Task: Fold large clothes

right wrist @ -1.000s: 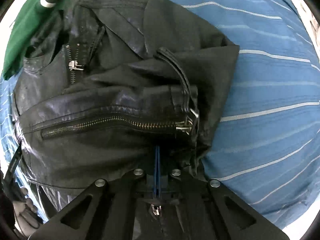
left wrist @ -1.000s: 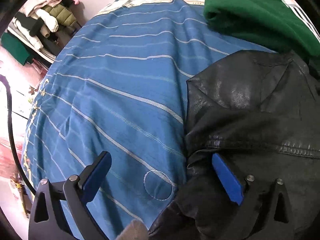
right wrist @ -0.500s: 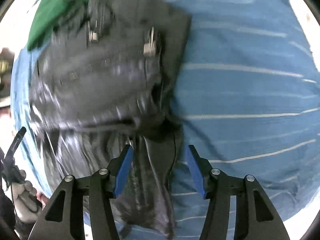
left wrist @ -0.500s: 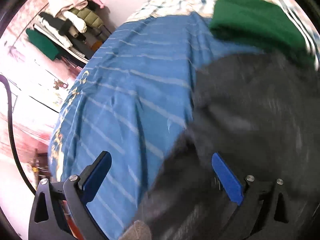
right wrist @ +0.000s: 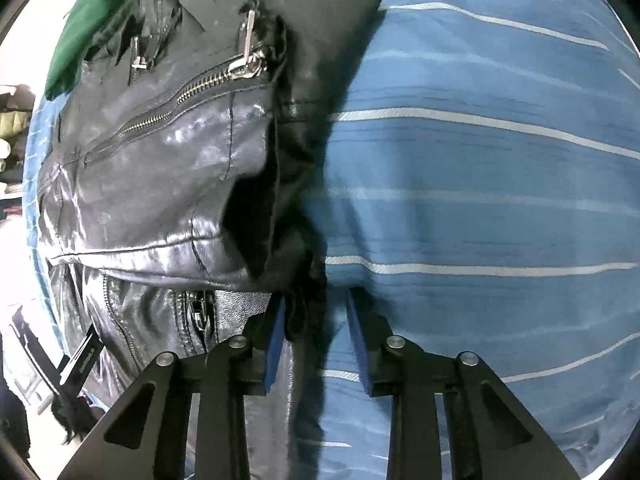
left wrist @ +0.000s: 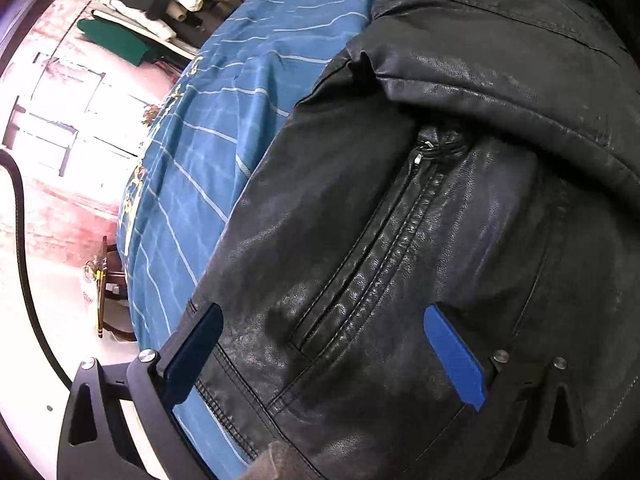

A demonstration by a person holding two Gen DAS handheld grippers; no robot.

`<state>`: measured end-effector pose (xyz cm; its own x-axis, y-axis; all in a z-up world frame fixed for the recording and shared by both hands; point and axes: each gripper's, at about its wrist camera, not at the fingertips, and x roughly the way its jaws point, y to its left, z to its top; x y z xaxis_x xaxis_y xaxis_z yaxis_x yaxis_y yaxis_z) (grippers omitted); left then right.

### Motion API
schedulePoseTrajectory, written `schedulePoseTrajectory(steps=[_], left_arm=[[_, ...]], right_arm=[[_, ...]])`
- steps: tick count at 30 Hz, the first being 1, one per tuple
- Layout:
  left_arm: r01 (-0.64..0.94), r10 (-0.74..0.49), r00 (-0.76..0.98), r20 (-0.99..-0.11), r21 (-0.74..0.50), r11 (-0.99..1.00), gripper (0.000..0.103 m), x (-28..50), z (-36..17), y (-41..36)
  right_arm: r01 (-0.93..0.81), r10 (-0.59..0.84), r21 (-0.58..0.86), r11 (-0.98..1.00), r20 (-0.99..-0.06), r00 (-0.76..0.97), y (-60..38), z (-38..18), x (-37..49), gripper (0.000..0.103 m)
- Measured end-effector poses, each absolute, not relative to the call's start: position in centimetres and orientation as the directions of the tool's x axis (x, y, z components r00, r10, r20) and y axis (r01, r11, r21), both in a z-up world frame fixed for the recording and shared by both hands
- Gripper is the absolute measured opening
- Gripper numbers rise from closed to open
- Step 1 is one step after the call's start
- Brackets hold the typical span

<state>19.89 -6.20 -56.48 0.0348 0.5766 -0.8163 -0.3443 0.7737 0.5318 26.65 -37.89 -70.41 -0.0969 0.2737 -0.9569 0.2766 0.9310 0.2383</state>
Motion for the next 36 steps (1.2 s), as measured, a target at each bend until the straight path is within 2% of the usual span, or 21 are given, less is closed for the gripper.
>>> schedulePoseTrajectory(steps=[3,5,7,10,12,19,22,28,36], left_arm=[[-0.331,0.622,0.036,-0.782,0.578,0.746,0.103,19.6,-55.7,-7.5],[-0.303,0.682,0.037,-0.730,0.642,0.704,0.103,19.2,-54.6,-8.9],[-0.274,0.729,0.058,-0.682,0.691,0.669,0.103,18.3,-53.1,-11.2],[-0.210,0.778,0.098,-0.620,0.751,0.625,0.103,16.0,-51.3,-15.3],[-0.173,0.779,0.103,-0.619,0.760,0.627,0.103,14.3,-50.7,-18.0],[-0.050,0.671,0.044,-0.740,0.669,0.741,0.103,7.4,-51.8,-28.8],[-0.016,0.659,0.047,-0.751,0.659,0.752,0.103,5.6,-53.1,-32.7],[-0.026,0.727,0.032,-0.686,0.727,0.686,0.103,7.2,-57.0,-34.5],[-0.052,0.717,0.135,-0.684,0.718,0.694,0.103,6.4,-53.8,-37.9]], right_arm=[[0.254,0.270,0.233,0.939,-0.955,-0.123,-37.7,-69.7,27.6,0.045],[0.230,0.254,0.221,0.948,-0.960,-0.122,-37.8,-68.7,28.0,0.066],[0.192,0.225,0.201,0.960,-0.968,-0.113,-38.5,-67.3,27.8,0.071],[0.106,0.102,0.093,0.990,-0.991,-0.086,-39.8,-65.1,27.3,0.071],[0.073,0.057,0.051,0.996,-0.995,-0.080,-41.0,-64.1,26.8,0.071],[0.100,-0.007,-0.019,0.995,-0.993,-0.121,-49.8,-62.7,24.0,0.071],[0.136,-0.023,-0.043,0.990,-0.989,-0.146,-53.0,-62.8,23.1,0.071],[0.232,-0.006,-0.050,0.971,-0.982,-0.189,-59.0,-63.5,22.2,0.071],[0.218,0.027,-0.015,0.976,-0.981,-0.190,-61.6,-62.4,22.4,0.071]])
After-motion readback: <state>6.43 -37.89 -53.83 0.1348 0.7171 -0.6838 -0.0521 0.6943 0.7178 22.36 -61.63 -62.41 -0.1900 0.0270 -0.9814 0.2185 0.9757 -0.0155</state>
